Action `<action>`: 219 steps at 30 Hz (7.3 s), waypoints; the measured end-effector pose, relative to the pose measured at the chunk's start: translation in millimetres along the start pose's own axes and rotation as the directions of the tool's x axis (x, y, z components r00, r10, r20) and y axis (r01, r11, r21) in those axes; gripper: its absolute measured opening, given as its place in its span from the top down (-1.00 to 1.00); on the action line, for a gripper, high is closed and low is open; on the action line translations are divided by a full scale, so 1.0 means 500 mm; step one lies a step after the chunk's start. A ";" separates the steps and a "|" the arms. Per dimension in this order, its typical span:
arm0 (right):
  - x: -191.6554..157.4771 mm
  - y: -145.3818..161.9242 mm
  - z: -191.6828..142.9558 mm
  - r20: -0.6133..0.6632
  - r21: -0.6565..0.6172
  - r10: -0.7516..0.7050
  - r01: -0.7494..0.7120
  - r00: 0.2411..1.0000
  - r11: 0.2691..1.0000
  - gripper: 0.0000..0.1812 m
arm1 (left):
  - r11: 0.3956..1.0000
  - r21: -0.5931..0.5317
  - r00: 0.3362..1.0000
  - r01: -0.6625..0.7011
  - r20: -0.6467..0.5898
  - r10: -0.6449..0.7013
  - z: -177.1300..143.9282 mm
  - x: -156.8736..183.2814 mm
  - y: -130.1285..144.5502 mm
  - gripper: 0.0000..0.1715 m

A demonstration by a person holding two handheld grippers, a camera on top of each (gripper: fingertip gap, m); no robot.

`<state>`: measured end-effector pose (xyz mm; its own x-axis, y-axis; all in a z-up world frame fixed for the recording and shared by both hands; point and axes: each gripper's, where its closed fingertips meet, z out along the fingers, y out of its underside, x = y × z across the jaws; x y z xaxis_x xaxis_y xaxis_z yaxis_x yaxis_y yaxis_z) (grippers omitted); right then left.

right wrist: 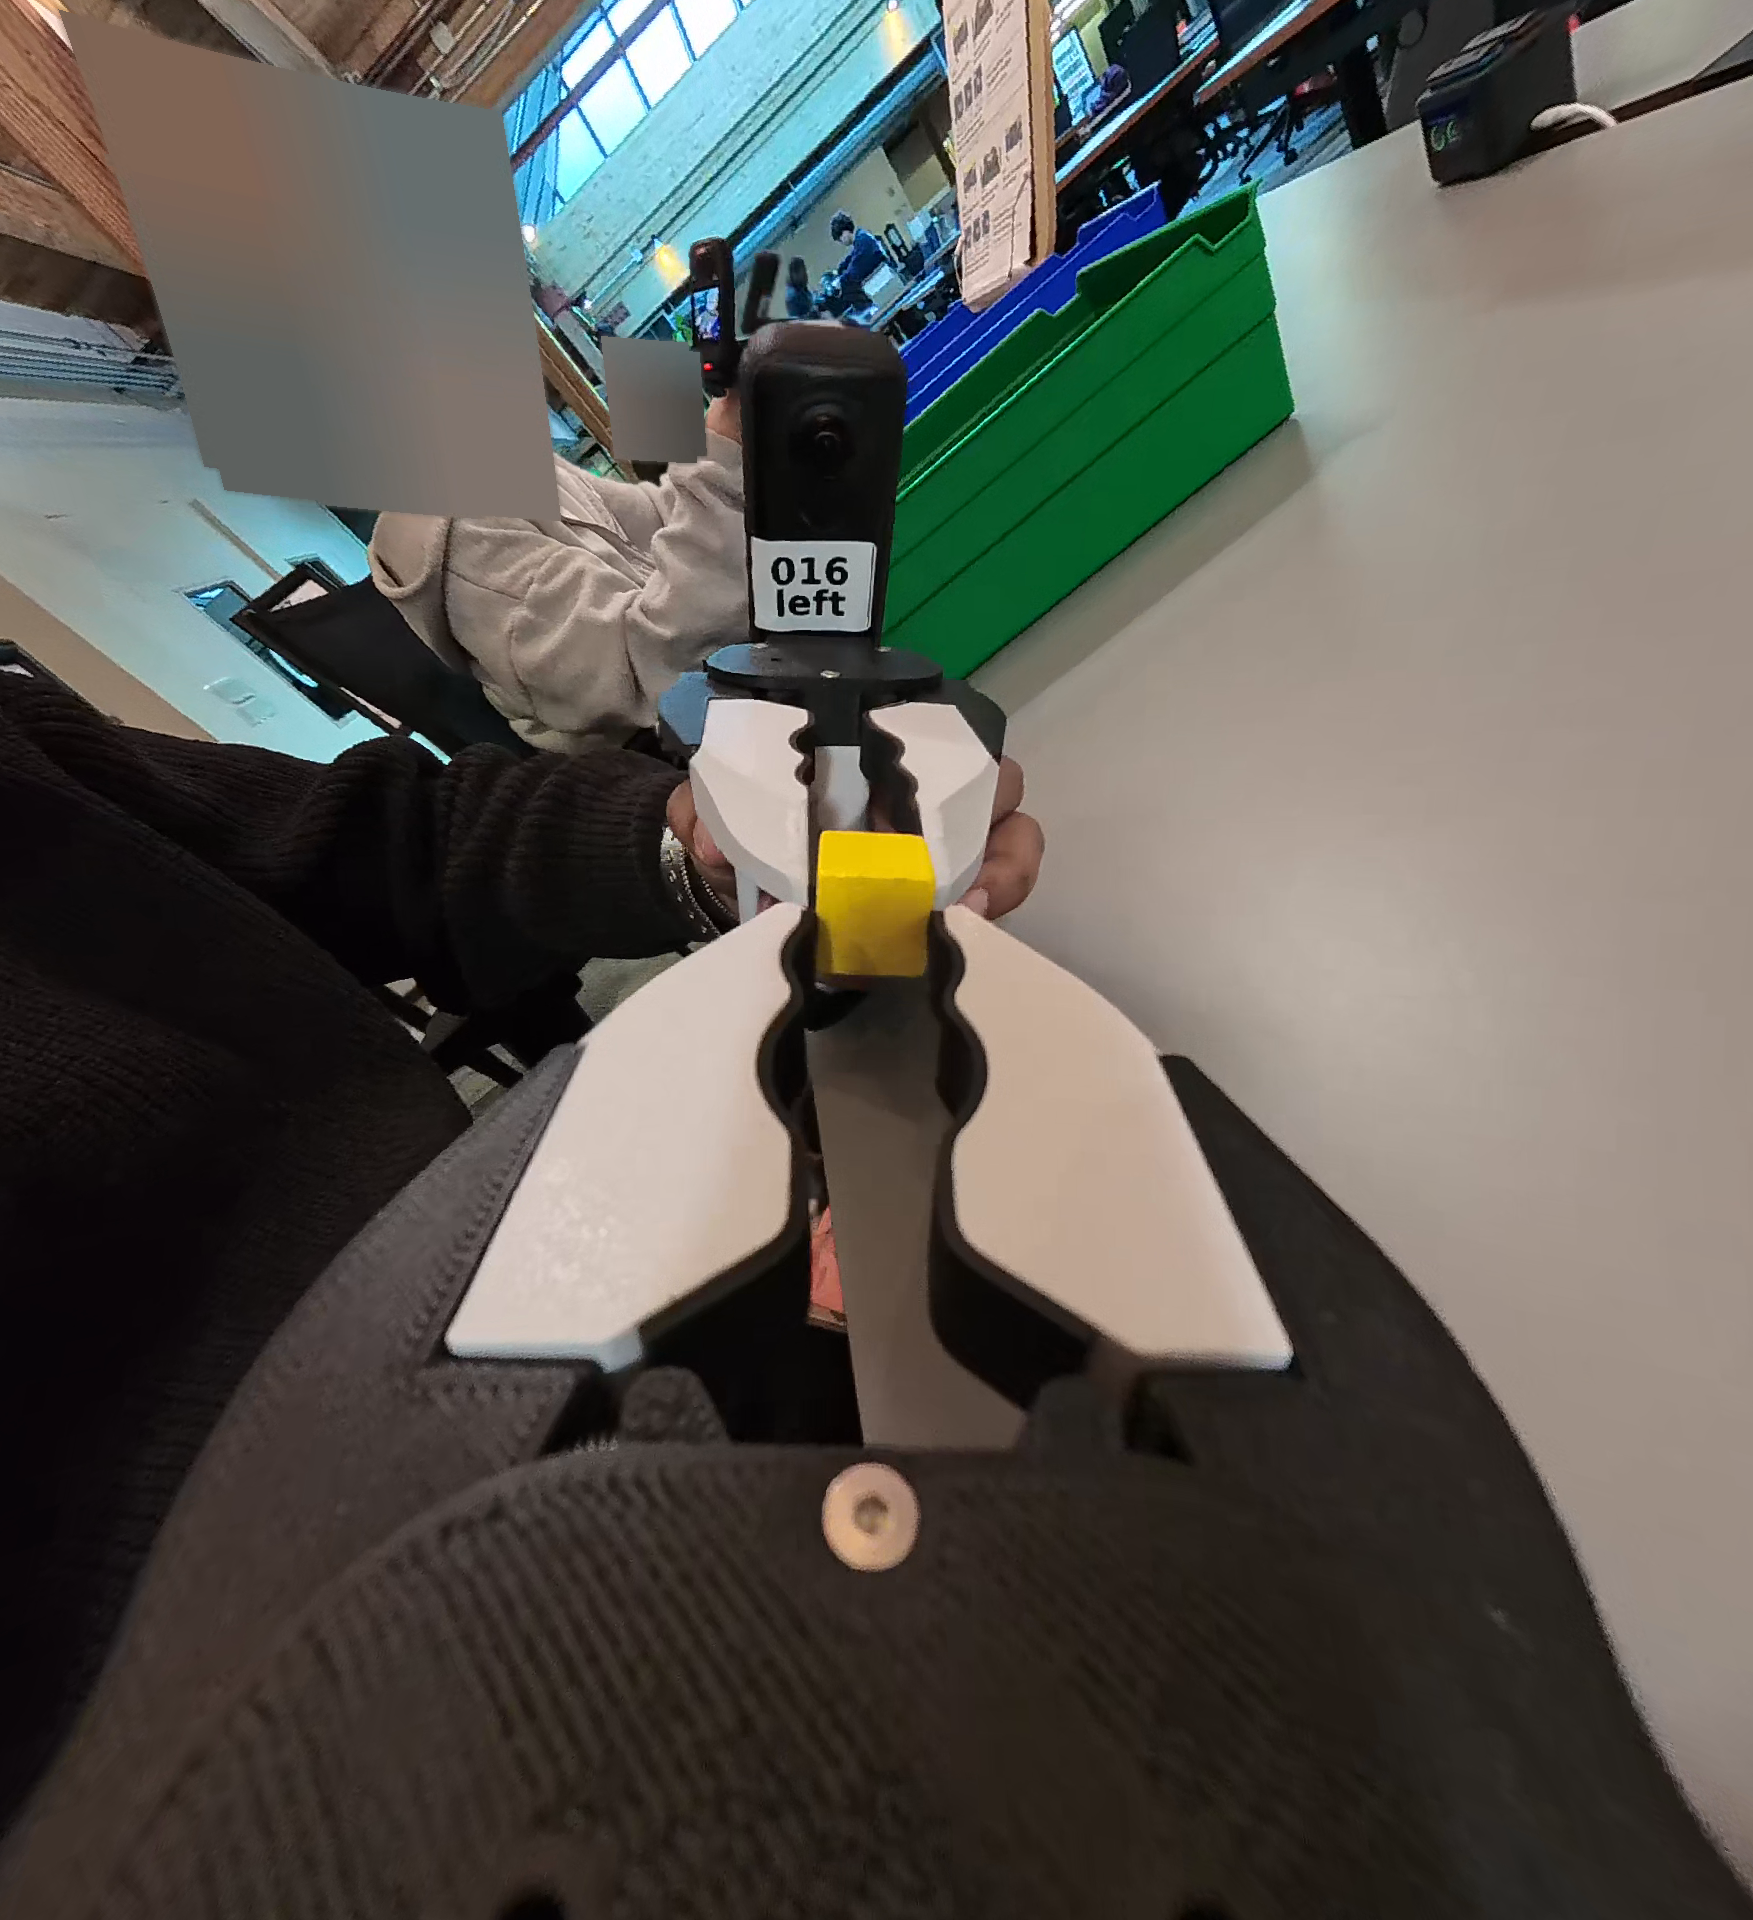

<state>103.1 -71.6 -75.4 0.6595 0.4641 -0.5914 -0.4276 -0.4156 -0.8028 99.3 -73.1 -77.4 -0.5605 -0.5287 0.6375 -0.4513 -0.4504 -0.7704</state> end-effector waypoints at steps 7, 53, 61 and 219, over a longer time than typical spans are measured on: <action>0.004 -0.001 0.000 0.005 0.018 0.023 -0.023 1.000 1.000 0.77 | 1.000 0.004 1.000 0.001 0.010 -0.001 0.000 -0.003 -0.001 0.76; 0.002 -0.004 -0.002 0.016 0.017 0.050 -0.050 0.999 0.999 0.77 | 1.000 -0.021 1.000 0.002 0.008 -0.001 0.003 -0.005 0.009 0.68; 0.000 -0.004 -0.002 0.021 0.016 0.049 -0.050 0.999 0.999 0.77 | 1.000 -0.015 1.000 0.011 0.008 -0.011 0.002 -0.006 0.007 0.68; 0.108 -0.100 -0.197 -0.923 -0.160 -0.307 0.496 0.231 0.854 0.44 | 0.893 0.154 0.687 -0.422 0.698 0.205 -0.087 -0.043 -0.081 0.22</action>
<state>221.0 -102.5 -59.8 0.8546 -0.4871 0.1799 0.0609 -0.2500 -0.9663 99.4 -12.5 -60.6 0.0071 -0.9571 0.2896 -0.0599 -0.2895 -0.9553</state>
